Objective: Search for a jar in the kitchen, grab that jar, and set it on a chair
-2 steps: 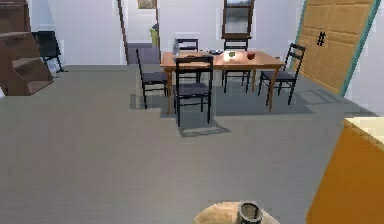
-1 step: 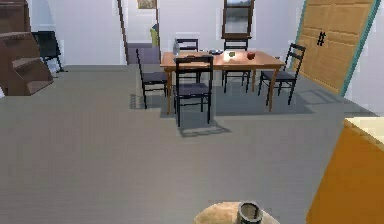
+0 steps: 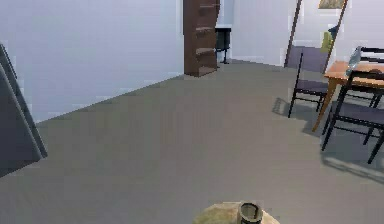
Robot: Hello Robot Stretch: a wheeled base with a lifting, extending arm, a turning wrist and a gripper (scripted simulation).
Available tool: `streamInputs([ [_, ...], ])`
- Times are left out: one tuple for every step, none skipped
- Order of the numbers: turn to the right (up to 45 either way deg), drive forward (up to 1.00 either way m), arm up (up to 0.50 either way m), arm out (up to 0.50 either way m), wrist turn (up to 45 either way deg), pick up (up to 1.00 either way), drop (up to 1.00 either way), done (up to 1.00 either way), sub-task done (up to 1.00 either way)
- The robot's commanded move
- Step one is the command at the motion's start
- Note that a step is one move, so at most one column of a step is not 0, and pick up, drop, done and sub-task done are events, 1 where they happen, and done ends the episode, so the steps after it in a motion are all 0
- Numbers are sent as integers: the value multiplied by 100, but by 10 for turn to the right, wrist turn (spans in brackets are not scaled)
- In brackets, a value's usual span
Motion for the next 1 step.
streamInputs([
  [0, 35, 0, 0, 0, 0, 0, 0, 0],
])
